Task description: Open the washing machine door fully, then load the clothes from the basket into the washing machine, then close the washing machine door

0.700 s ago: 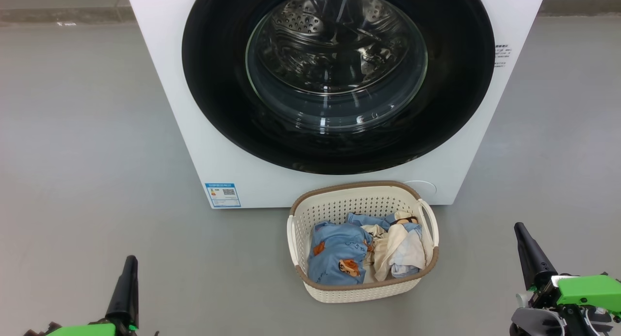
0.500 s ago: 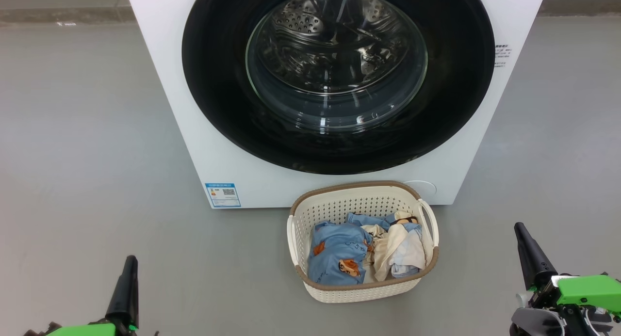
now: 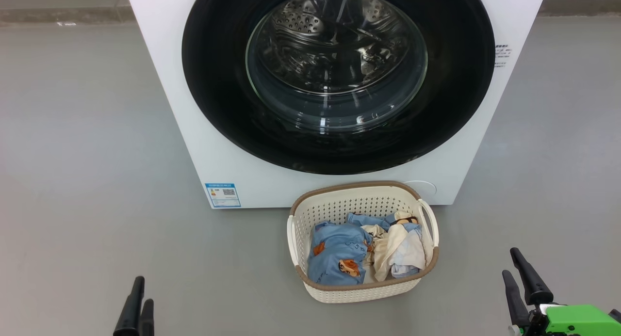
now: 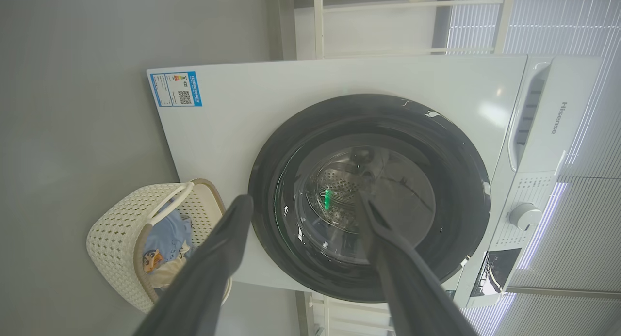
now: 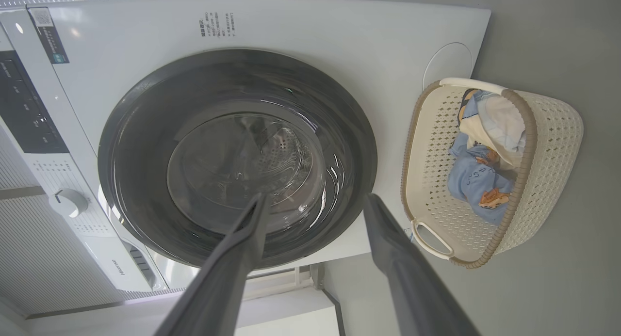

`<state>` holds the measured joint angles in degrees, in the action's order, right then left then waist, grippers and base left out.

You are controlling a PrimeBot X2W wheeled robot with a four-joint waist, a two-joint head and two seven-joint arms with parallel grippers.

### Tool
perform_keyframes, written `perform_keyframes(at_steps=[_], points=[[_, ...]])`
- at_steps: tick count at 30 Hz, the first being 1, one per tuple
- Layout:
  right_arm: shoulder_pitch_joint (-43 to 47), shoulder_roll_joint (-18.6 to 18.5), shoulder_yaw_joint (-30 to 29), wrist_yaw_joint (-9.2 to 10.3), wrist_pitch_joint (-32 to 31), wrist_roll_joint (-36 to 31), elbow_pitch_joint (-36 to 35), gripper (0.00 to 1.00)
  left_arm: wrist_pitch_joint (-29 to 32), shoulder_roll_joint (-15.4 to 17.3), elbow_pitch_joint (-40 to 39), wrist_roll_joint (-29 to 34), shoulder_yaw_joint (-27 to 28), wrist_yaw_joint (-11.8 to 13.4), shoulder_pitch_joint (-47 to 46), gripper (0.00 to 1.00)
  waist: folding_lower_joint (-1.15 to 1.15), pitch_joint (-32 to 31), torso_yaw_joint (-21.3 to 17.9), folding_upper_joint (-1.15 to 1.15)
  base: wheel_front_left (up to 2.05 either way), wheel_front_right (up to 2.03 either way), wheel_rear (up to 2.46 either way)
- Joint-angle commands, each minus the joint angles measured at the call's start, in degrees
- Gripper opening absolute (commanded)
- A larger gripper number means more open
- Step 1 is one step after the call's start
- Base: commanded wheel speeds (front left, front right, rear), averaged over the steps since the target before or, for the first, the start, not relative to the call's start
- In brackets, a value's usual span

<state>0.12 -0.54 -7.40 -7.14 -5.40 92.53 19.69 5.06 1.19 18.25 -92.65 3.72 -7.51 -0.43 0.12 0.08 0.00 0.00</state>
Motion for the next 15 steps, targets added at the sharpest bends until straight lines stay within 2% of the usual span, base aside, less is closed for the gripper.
perform_keyframes(at_steps=[1, 4, 15], points=[[-1.6, -0.8, 0.2, -0.02, 0.7, -0.9, -1.7, 1.00, -0.5, 0.9, -2.0, 1.0, -0.1, 0.0, -1.3, 1.00, -0.04, 0.0, 0.0, 0.00, 0.00, 0.00, 0.00], [-1.7, -0.9, 0.3, -0.03, 1.2, -1.8, -2.0, 1.00, -1.0, 1.0, -2.4, 1.6, -0.2, 0.0, -1.3, 1.00, -0.11, 0.1, 0.0, 0.00, 0.00, 0.00, 0.00], [-2.4, -1.3, 1.1, -0.06, 3.1, -8.1, -3.3, 1.00, -2.9, 1.6, -3.8, 6.8, -0.1, 0.0, -1.5, 1.00, -0.12, 0.2, 0.0, 0.00, 0.00, 0.00, 0.00]])
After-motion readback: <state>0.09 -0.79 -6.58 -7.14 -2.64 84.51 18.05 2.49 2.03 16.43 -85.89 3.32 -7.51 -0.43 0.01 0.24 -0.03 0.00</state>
